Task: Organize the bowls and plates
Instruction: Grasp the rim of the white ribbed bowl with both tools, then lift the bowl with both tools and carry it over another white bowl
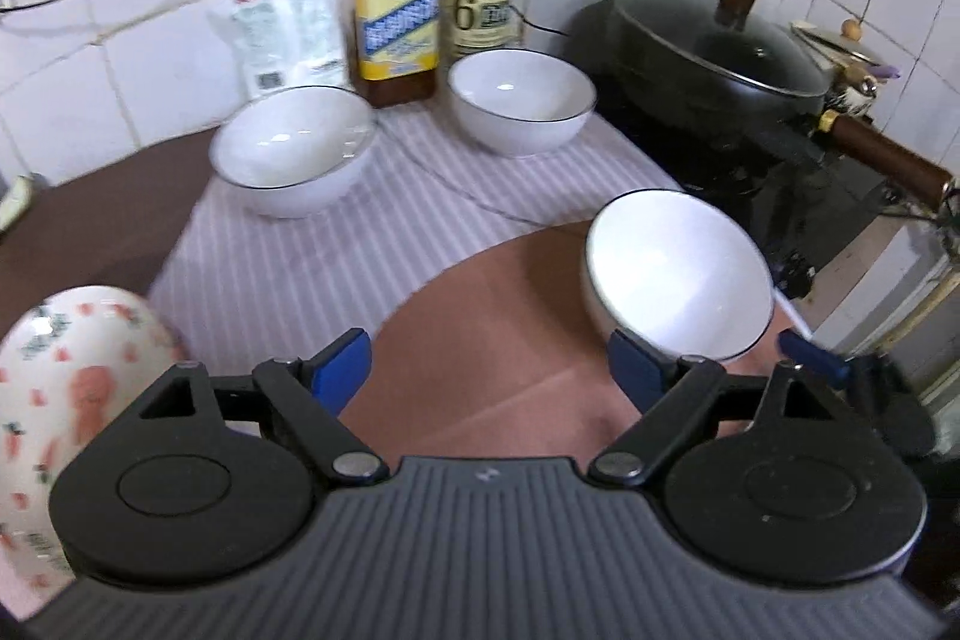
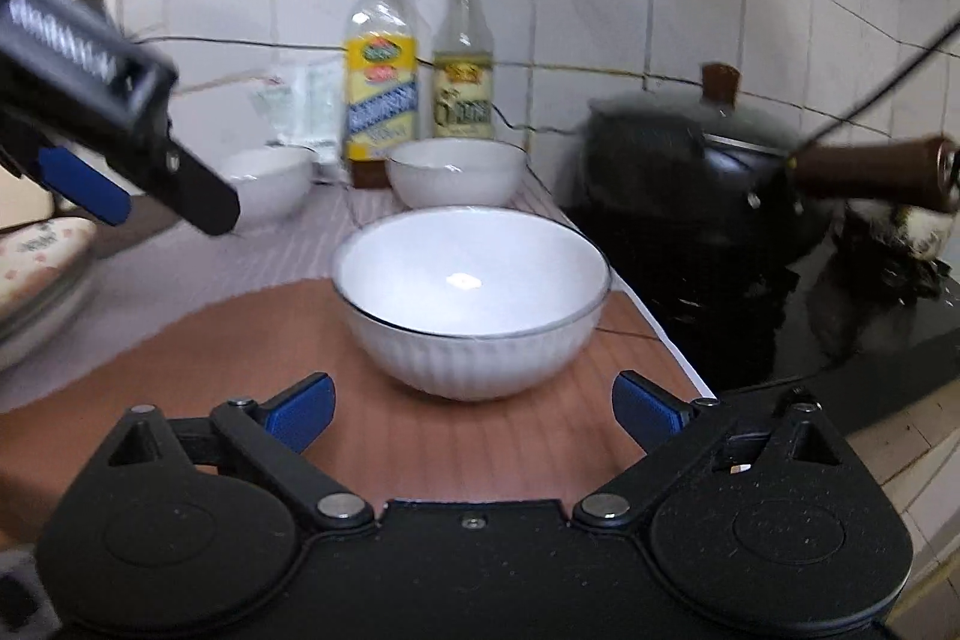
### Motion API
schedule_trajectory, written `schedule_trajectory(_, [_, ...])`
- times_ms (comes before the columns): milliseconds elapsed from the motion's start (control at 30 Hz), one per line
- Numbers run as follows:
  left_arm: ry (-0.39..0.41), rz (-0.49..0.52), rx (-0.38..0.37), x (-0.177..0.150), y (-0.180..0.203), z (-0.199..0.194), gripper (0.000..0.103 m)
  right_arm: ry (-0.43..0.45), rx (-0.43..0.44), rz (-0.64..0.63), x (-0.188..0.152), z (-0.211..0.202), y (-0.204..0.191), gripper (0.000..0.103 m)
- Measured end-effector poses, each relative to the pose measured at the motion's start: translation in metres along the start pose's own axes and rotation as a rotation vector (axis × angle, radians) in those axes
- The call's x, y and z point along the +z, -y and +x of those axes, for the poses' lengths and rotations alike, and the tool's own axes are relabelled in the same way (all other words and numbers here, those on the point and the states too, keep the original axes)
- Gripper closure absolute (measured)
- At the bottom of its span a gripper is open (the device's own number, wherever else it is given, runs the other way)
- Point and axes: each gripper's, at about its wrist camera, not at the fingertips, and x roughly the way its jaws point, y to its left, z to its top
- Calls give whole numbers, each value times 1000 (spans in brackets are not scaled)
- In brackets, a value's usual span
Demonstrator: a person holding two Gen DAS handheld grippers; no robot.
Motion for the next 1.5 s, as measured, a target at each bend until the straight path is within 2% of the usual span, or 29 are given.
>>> schedule_trajectory(67, [-16, -11, -58, 3, 7, 11, 18, -1, 9, 10, -3, 8, 3, 3])
schedule_trajectory(167, [-39, -51, -93, 6, 17, 27, 20, -8, 35, 5, -4, 18, 6, 3])
schedule_trajectory(333, [-70, -37, -92, 8, 33, 50, 22, -7, 53, -24, -2, 29, 6, 3])
schedule_trajectory(467, [-93, -66, -99, 10, 33, 62, 22, -3, 60, -29, 1, 35, 8, 3])
schedule_trajectory(600, [-120, -88, -91, 14, 32, 71, 43, 1, 66, -37, 5, 40, 9, 3])
schedule_trajectory(667, [-126, -135, -104, 16, 28, 72, 47, 5, 74, -41, 6, 41, 8, 3])
schedule_trajectory(800, [-160, -160, -109, 17, 27, 78, 71, 10, 86, -39, 8, 43, 8, 2])
schedule_trajectory(967, [-176, -186, -143, 16, 26, 81, 89, 8, 99, -29, 8, 45, 8, 2])
schedule_trajectory(1167, [-167, -176, -104, 14, 27, 70, 89, -8, 132, -6, 10, 42, 6, 3])
schedule_trajectory(1333, [-158, -167, -87, 11, 17, 51, 89, 13, 147, -45, 14, 31, -11, 4])
schedule_trajectory(1500, [-118, -140, -40, 6, 11, 26, 89, 23, 174, -49, 22, 20, -25, 4])
